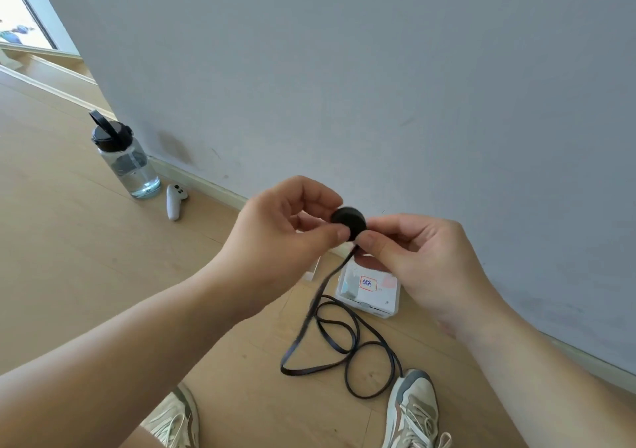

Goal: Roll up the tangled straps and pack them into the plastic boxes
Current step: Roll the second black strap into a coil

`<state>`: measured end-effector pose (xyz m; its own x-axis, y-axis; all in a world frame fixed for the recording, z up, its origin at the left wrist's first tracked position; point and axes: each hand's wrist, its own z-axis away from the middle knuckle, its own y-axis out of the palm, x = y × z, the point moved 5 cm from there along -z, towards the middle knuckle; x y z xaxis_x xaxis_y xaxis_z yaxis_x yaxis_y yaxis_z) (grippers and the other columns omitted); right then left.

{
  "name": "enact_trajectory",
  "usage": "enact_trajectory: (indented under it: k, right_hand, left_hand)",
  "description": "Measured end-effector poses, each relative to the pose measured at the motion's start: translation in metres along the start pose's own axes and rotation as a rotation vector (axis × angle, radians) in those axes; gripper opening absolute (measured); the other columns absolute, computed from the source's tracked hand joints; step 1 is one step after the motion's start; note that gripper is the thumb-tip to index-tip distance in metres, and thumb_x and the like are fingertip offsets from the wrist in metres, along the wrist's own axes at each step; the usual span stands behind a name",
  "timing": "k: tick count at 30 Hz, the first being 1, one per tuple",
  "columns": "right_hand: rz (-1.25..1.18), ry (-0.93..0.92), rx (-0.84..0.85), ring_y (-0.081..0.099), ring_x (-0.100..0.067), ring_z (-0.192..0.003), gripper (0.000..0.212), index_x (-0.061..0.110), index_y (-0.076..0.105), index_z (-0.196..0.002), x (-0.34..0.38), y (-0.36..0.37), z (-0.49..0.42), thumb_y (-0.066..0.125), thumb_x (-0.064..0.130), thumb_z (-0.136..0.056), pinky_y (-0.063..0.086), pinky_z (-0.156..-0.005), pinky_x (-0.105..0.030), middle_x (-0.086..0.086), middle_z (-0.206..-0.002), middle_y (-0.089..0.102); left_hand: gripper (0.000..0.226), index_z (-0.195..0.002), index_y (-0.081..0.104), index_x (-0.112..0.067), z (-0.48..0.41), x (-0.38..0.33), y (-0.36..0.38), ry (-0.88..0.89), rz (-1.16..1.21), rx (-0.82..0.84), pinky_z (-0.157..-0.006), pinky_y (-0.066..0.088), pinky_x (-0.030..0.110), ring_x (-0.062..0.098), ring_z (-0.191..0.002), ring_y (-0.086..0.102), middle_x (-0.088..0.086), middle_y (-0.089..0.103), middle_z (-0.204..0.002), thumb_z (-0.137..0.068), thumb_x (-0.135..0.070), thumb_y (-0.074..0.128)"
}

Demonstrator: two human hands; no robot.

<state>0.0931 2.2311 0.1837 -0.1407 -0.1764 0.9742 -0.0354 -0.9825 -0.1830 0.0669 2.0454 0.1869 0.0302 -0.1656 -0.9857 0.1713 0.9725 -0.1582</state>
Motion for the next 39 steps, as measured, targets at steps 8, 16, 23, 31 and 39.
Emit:
enact_trajectory:
  k: [8, 16, 23, 31, 39]
  right_hand:
    - [-0.033, -0.032, 0.011, 0.078, -0.028, -0.082, 0.011, 0.012, 0.077, -0.100, 0.004, -0.002, 0.003, 0.068, 0.007, -0.096, 0.063, -0.076, -0.036, -0.009, -0.087, 0.080]
    - [0.501, -0.204, -0.014, 0.065, -0.021, -0.067, 0.013, 0.029, 0.070, -0.092, 0.008, 0.000, 0.009, 0.066, 0.016, -0.096, 0.054, -0.061, -0.029, 0.018, -0.085, 0.070]
    - [0.269, -0.295, -0.133, 0.075, -0.009, -0.082, 0.027, 0.034, 0.077, -0.103, 0.016, -0.004, 0.011, 0.076, 0.010, -0.090, 0.060, -0.073, -0.020, 0.016, -0.092, 0.077]
    - [-0.064, -0.228, -0.183, 0.079, -0.015, -0.082, 0.022, 0.016, 0.081, -0.091, 0.019, -0.004, 0.008, 0.081, -0.003, -0.081, 0.059, -0.075, -0.020, 0.002, -0.087, 0.081]
    - [0.204, -0.303, -0.111, 0.076, -0.007, -0.082, 0.025, 0.020, 0.082, -0.090, 0.023, -0.003, 0.009, 0.079, -0.004, -0.083, 0.055, -0.076, -0.014, 0.008, -0.085, 0.080]
  left_hand:
    - [0.011, -0.084, 0.074, -0.016, 0.004, -0.002, 0.002, -0.011, 0.041, 0.037, -0.090, 0.061, 0.052, 0.024, -0.085, 0.078, 0.001, 0.081, -0.087, -0.084, -0.012, 0.084]
    - [0.042, -0.118, 0.067, -0.030, 0.002, -0.006, 0.003, 0.103, -0.211, 0.105, -0.077, 0.061, 0.027, 0.005, -0.084, 0.074, -0.013, 0.075, -0.096, -0.085, -0.008, 0.081]
    - [0.023, -0.088, 0.075, -0.032, 0.002, -0.006, 0.003, 0.056, -0.152, 0.067, -0.072, 0.057, 0.016, 0.012, -0.075, 0.073, -0.008, 0.077, -0.082, -0.088, -0.010, 0.079]
    - [0.013, -0.090, 0.070, -0.008, 0.004, 0.005, 0.010, -0.104, 0.336, 0.060, -0.095, 0.060, 0.049, 0.032, -0.093, 0.077, 0.018, 0.079, -0.095, -0.090, 0.004, 0.074]
    - [0.021, -0.095, 0.069, -0.025, 0.006, -0.009, 0.008, 0.254, -0.301, 0.031, -0.075, 0.059, 0.024, 0.004, -0.081, 0.071, -0.014, 0.075, -0.085, -0.087, -0.008, 0.080]
